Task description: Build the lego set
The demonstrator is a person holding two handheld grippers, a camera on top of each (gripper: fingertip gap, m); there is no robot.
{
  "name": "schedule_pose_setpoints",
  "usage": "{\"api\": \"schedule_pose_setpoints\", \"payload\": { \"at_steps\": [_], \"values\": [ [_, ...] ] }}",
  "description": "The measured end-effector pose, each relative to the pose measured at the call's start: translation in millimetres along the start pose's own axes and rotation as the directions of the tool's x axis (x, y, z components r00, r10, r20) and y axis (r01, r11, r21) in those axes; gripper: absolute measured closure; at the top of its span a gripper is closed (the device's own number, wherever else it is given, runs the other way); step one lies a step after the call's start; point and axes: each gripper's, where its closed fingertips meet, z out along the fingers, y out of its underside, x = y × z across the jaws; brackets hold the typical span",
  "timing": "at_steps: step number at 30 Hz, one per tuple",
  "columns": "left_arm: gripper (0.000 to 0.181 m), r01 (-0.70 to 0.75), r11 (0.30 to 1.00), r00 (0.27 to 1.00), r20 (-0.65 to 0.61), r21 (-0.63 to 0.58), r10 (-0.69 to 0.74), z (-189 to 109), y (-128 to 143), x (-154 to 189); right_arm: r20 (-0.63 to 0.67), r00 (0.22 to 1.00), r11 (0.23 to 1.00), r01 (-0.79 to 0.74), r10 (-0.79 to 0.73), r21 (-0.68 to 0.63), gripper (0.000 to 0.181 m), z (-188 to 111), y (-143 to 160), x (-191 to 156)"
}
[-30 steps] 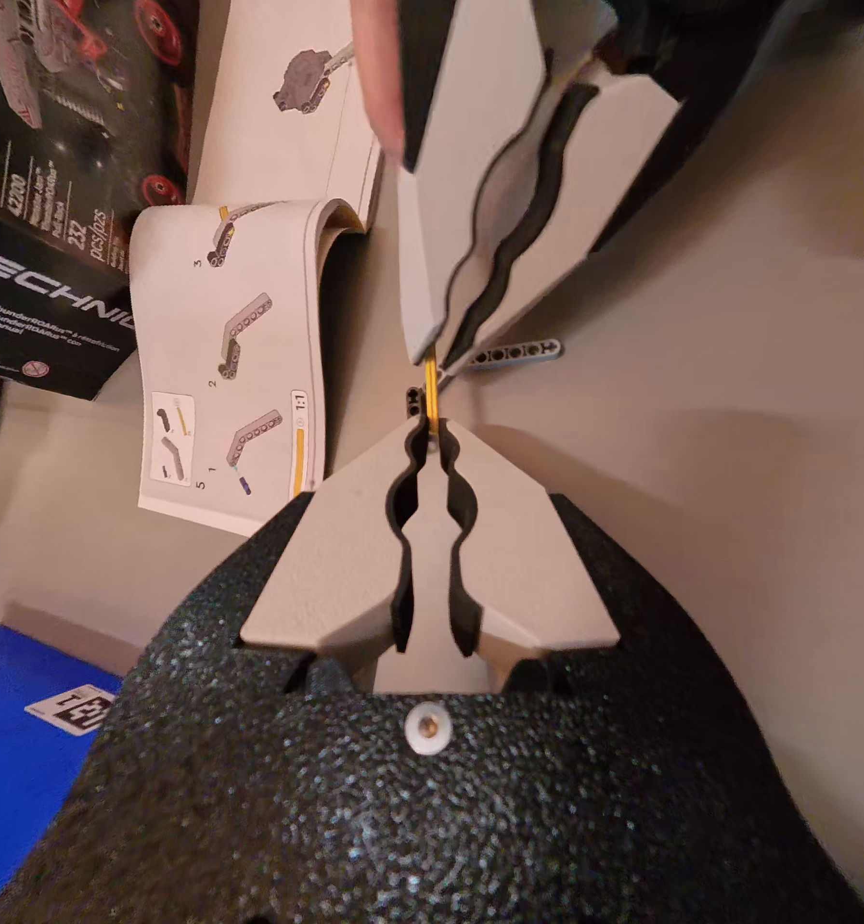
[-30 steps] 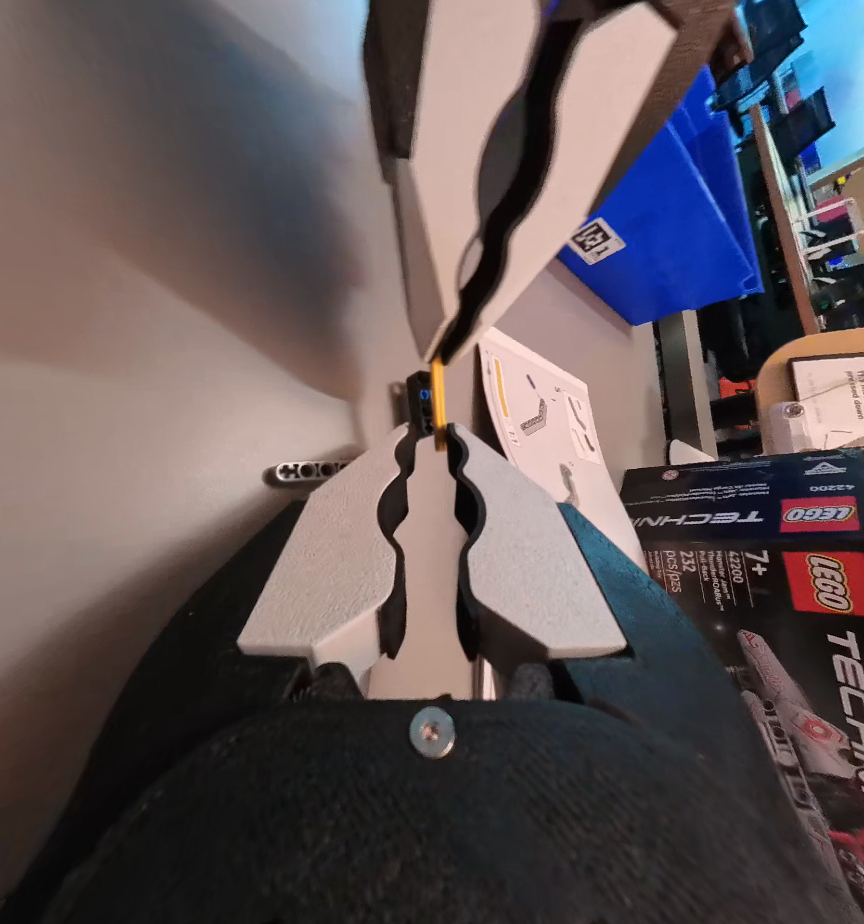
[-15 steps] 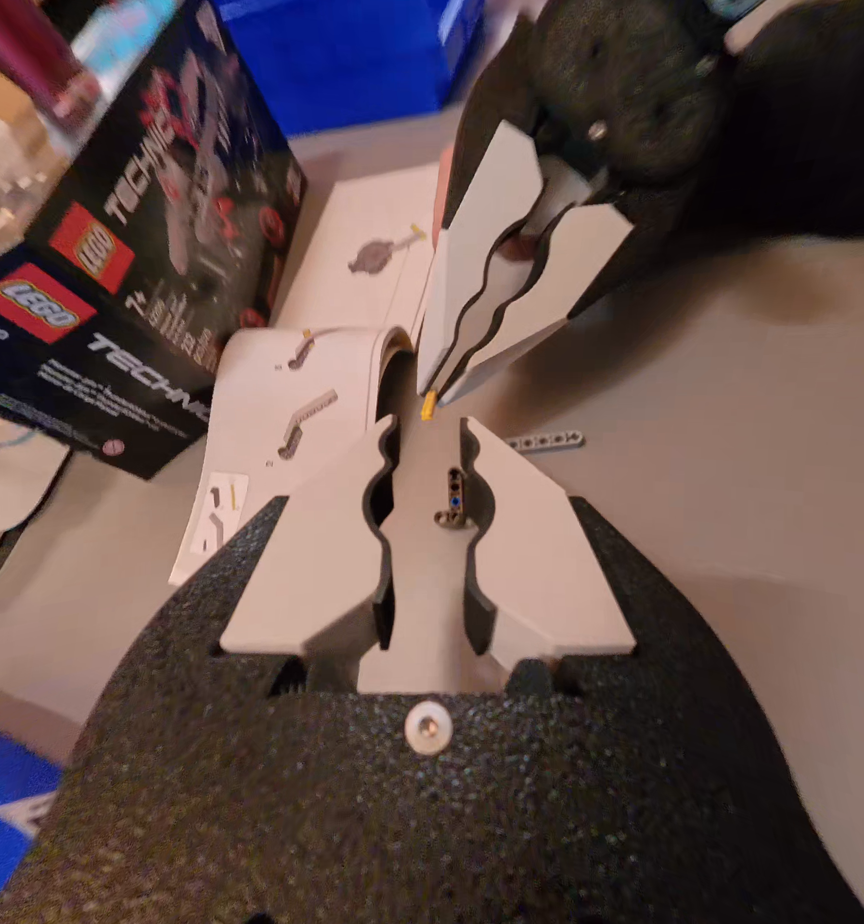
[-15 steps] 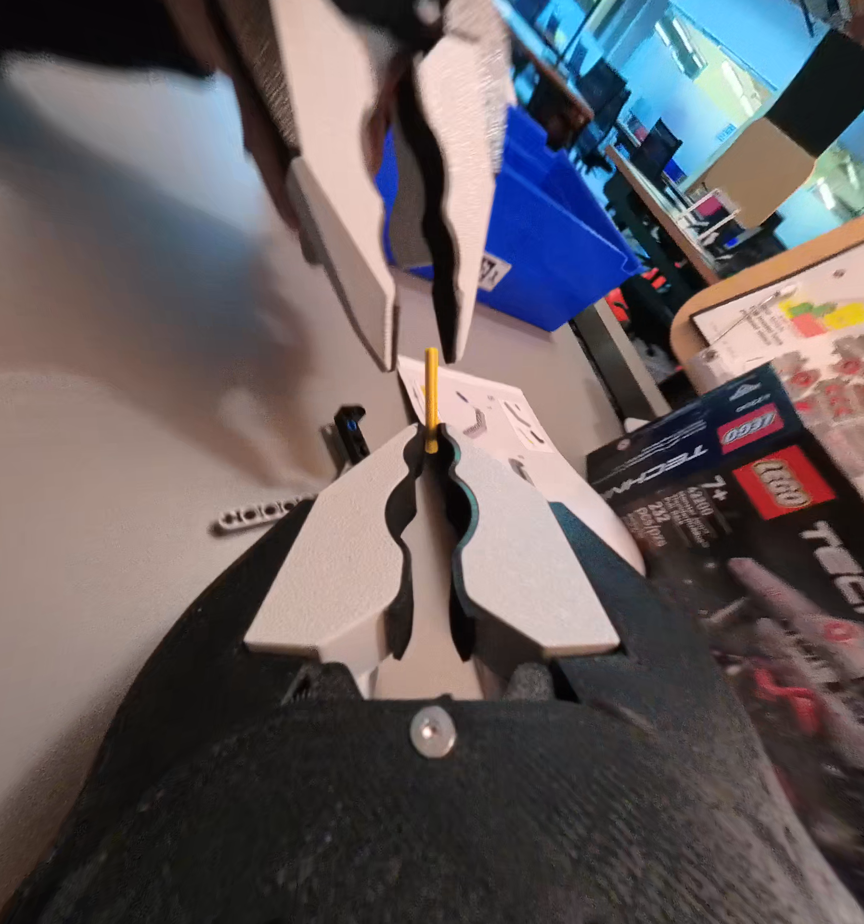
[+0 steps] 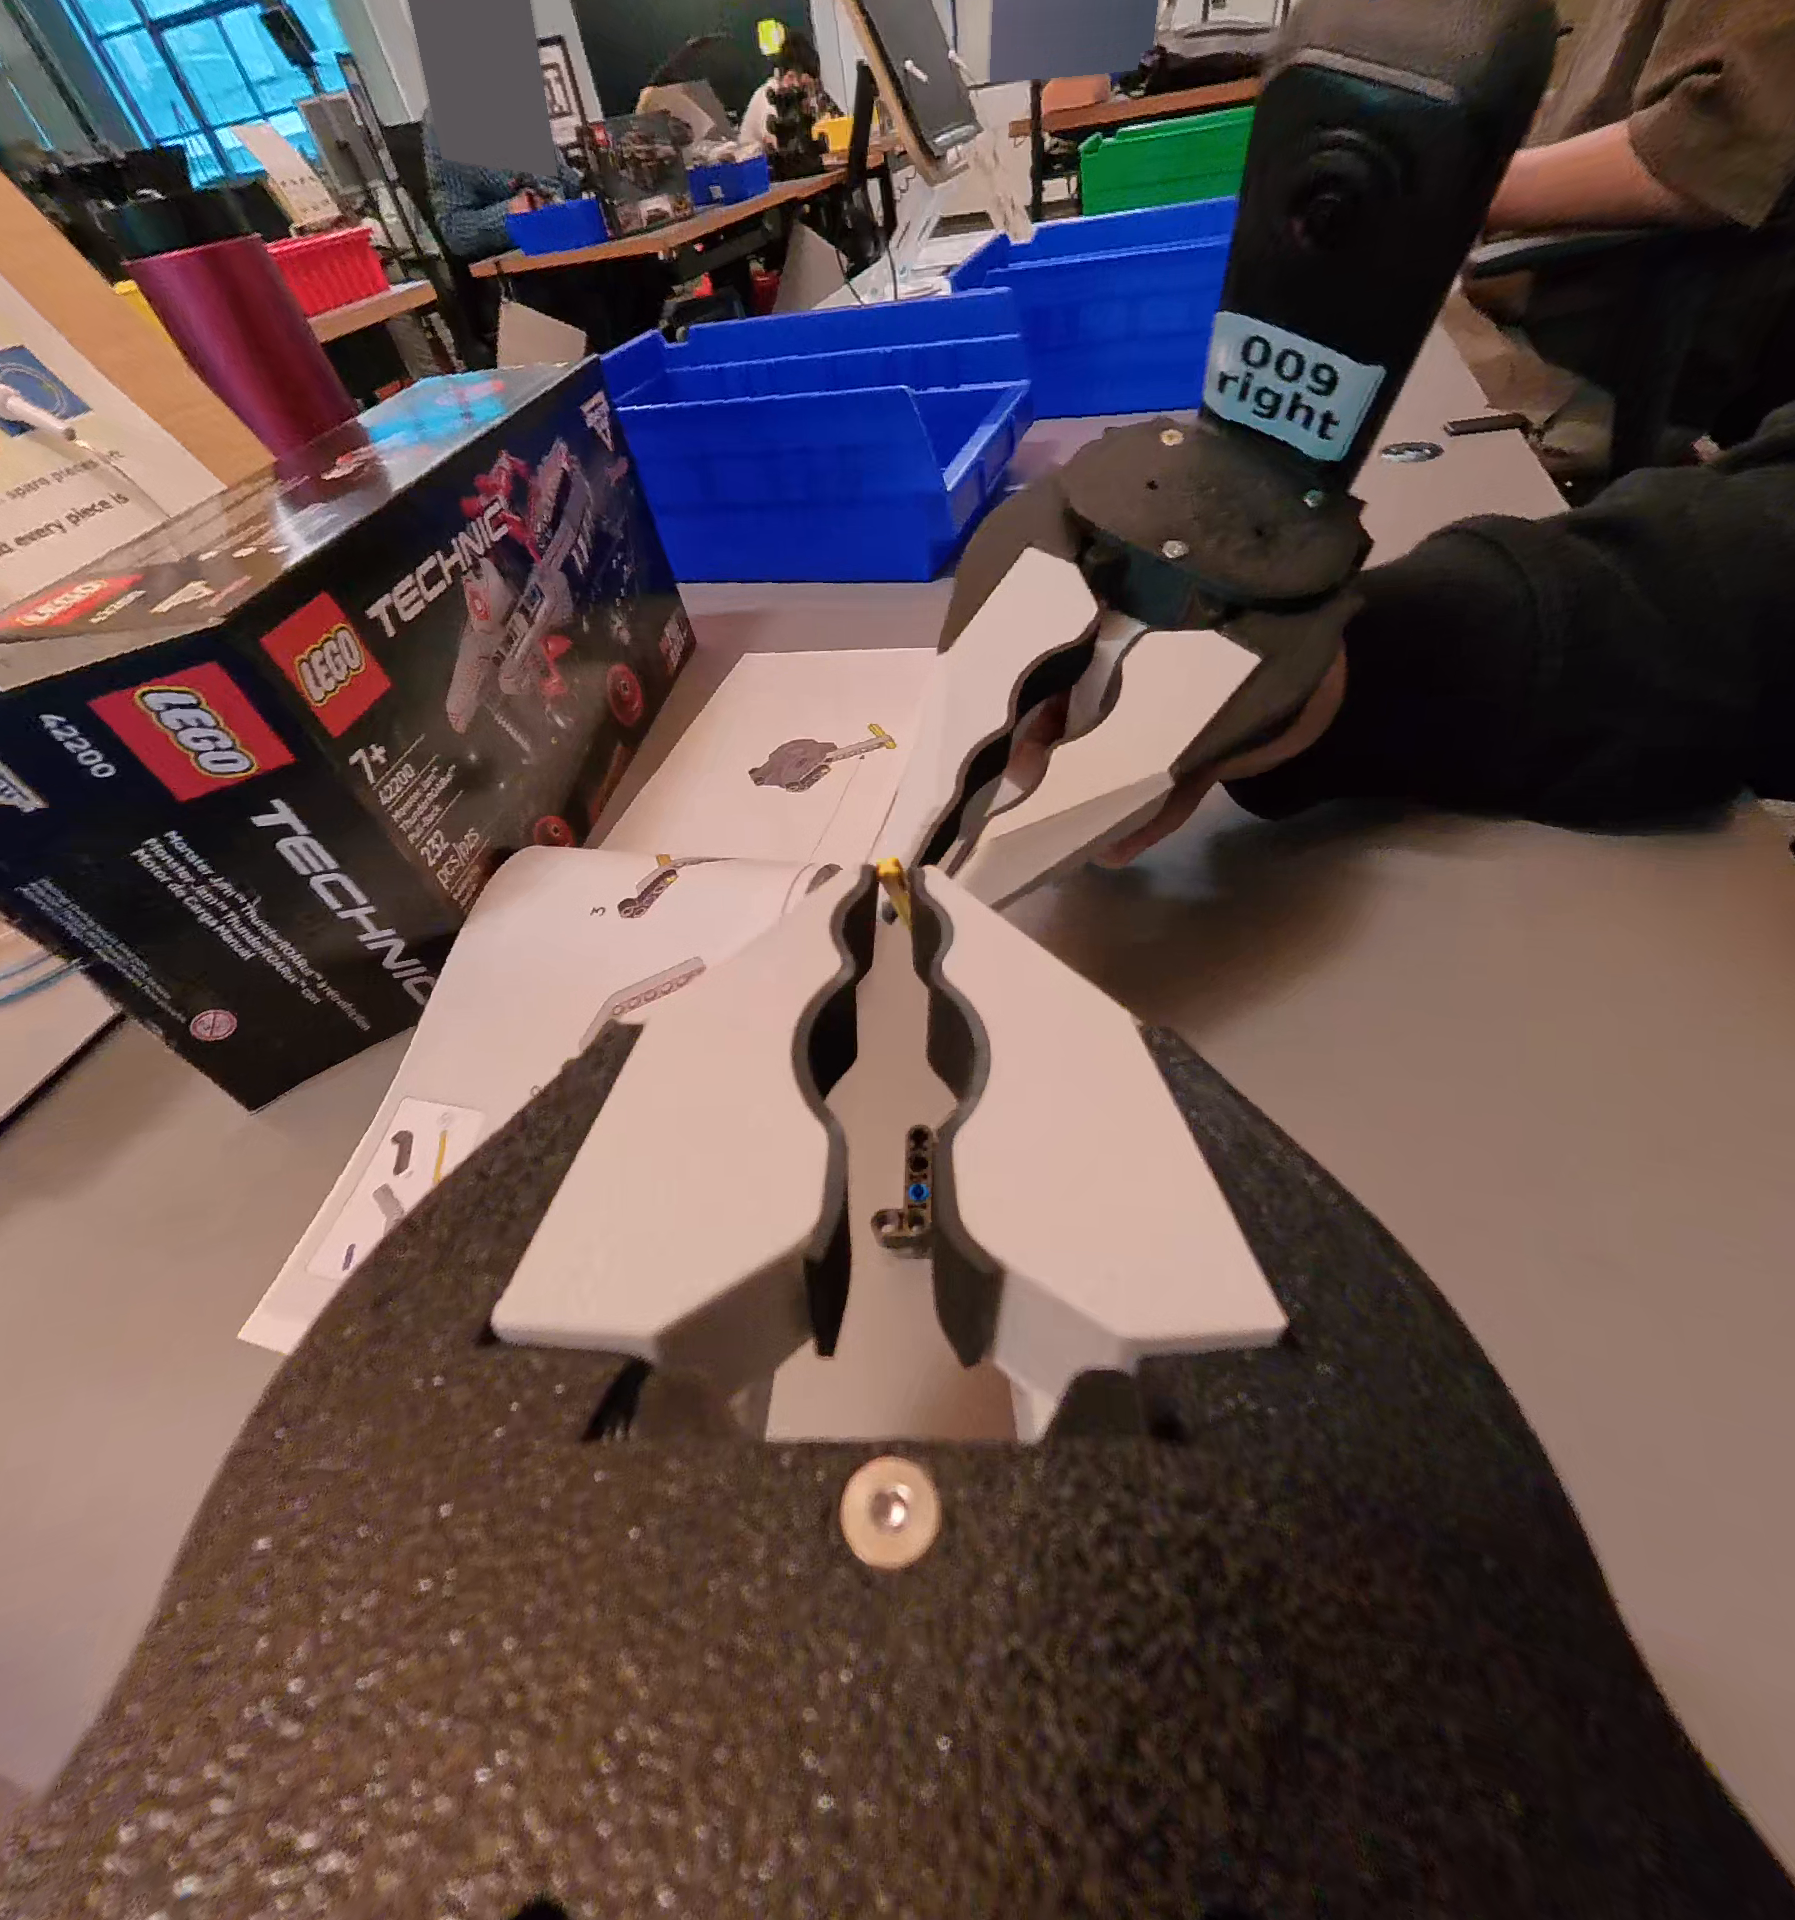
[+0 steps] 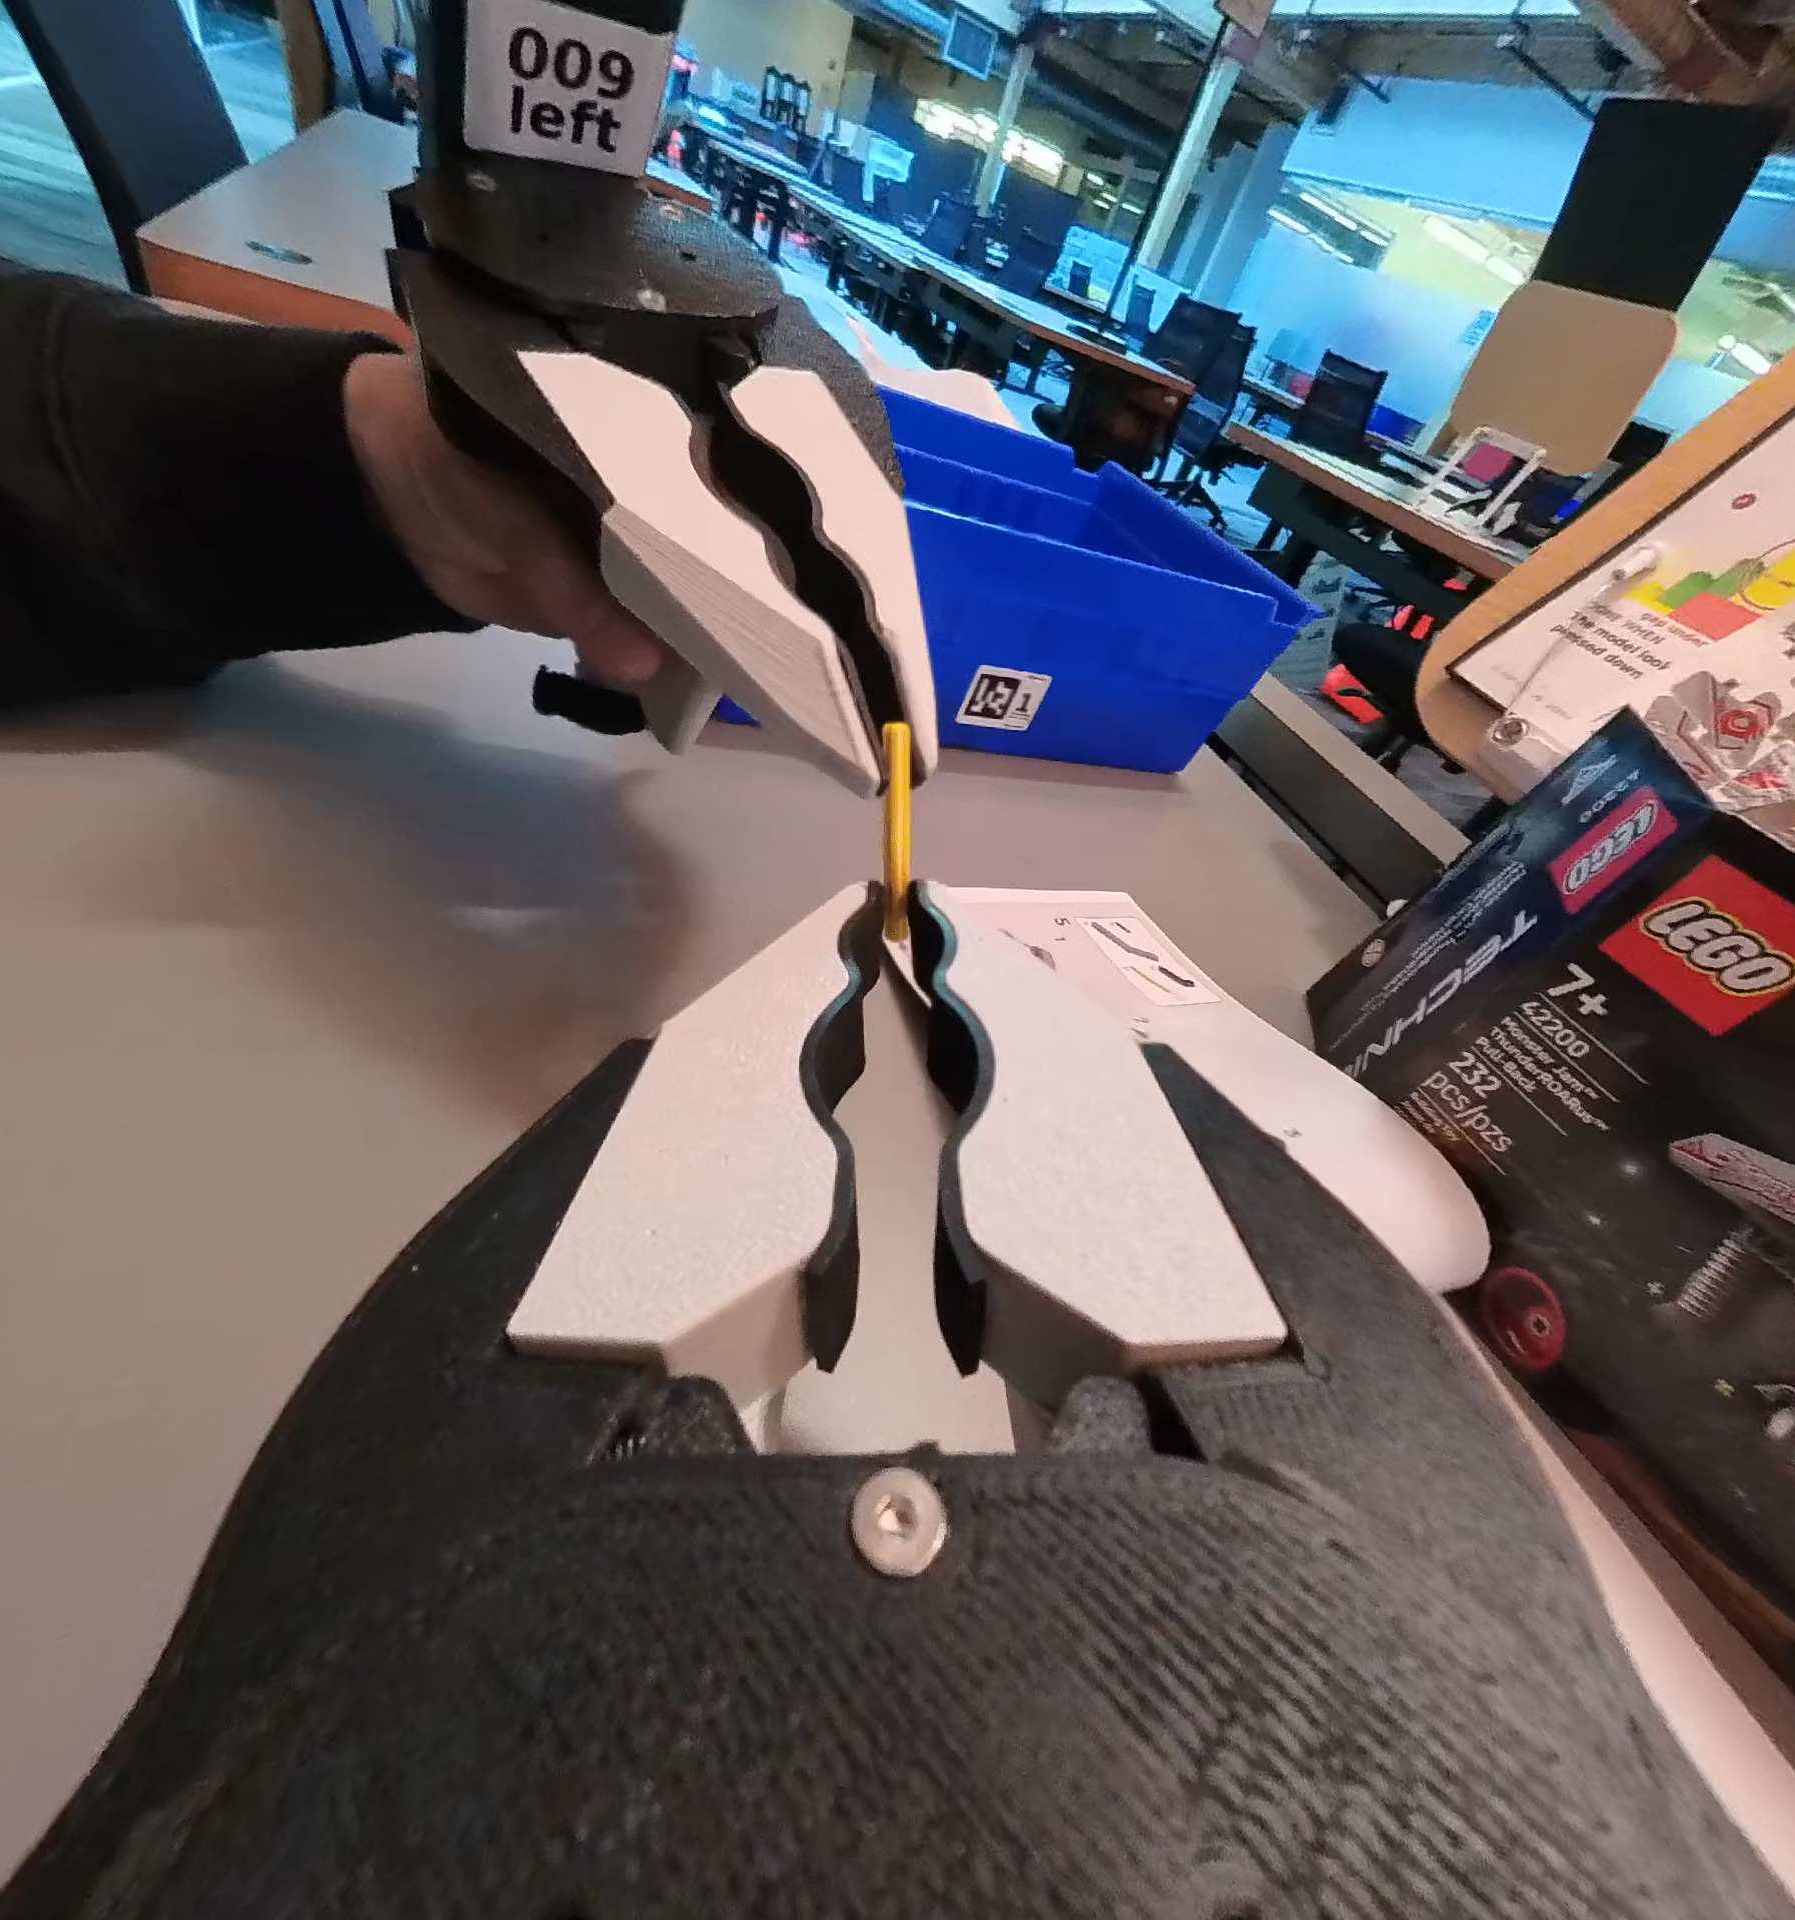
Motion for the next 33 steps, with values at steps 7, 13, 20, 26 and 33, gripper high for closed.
{"api": "schedule_pose_setpoints", "payload": {
  "at_steps": [7,13,20,26,33],
  "values": [
    [0.180,0.005,1.000,1.000,-0.003,-0.026,-0.005,1.6,3.3,1.5,-0.028,0.997,0.998,0.065,-0.066,-0.025,0.179,2.6,4.8,-0.6],
    [0.180,-0.003,0.992,1.000,-0.004,-0.127,0.003,4.1,21.9,0.6,0.047,0.998,0.989,0.052,-0.046,-0.139,0.168,2.6,22.4,-8.0],
    [0.181,0.076,0.969,0.993,-0.065,-0.236,-0.094,7.2,51.1,-0.7,0.203,0.971,0.952,-0.064,0.129,-0.299,0.164,-8.6,46.7,-28.7],
    [0.181,0.074,0.956,0.992,-0.081,-0.285,-0.101,6.9,60.9,-2.3,0.093,0.982,0.886,-0.104,0.163,-0.452,0.173,-0.6,71.8,-26.5],
    [0.180,0.053,0.953,0.993,-0.087,-0.299,-0.082,5.8,60.4,-1.5,0.070,0.956,0.868,-0.225,0.283,-0.443,0.150,2.2,63.5,-30.9]
  ]
}}
